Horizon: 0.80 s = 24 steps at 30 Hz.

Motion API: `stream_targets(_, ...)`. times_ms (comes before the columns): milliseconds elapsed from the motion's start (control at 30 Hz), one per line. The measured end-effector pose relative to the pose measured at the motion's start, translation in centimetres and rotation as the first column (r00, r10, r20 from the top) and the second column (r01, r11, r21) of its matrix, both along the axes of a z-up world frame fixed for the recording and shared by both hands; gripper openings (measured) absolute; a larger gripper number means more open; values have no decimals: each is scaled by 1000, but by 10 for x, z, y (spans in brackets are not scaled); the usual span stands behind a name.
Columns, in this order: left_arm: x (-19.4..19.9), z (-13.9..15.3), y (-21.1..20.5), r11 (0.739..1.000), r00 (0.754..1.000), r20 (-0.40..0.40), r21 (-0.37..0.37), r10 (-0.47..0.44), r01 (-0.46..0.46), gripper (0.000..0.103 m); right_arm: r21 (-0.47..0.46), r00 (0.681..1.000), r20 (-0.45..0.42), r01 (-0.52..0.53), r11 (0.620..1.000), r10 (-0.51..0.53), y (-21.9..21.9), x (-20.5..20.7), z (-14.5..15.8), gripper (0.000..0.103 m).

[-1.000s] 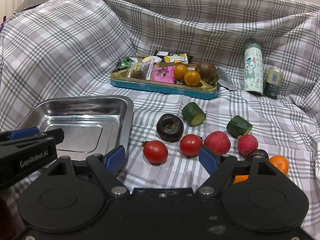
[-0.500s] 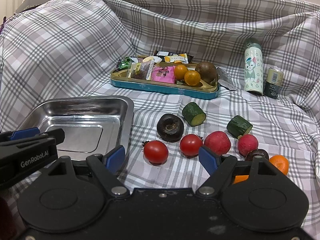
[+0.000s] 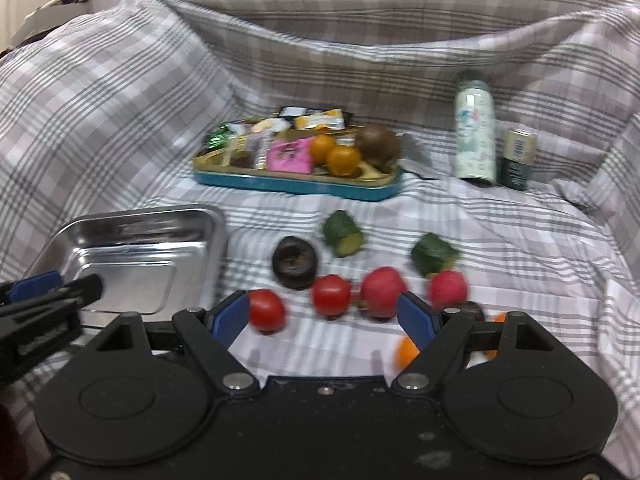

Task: Organize fruits
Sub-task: 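Grasp a small orange with the left tool while the right tool grasps a large orange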

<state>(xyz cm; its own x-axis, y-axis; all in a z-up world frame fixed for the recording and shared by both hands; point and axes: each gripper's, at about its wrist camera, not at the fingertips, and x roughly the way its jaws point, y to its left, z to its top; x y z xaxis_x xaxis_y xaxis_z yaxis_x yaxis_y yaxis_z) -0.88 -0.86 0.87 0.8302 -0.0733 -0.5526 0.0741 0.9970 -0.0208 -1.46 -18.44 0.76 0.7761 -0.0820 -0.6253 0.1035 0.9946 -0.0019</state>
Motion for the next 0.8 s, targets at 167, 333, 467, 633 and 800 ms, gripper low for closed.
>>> stream_targets(167,-3,7,-10,1000,1000,-9,-7,-26,26,50,-33,998,-4,66,997,-66,-32,-14,0,82)
stream_targets(333,-8,13,-32,995,995,-16,-21,-101,100,50,3,988,-19,156,988,-156,-69,-25,-3,82)
stream_targets(467,-15,17,-58,982,982,-4,-6,-188,188,50,51,974,-10,228,972,-228,-90,-32,-4,82)
stream_targets(633,-24,16,-94,958,958,-6,23,-287,287,50,58,959,8,282,958,-283,-112,-36,-9,81)
stream_targets(800,-28,6,-129,921,924,-35,70,-382,383,50,102,949,-27,316,943,-315,-131,-33,-14,77)
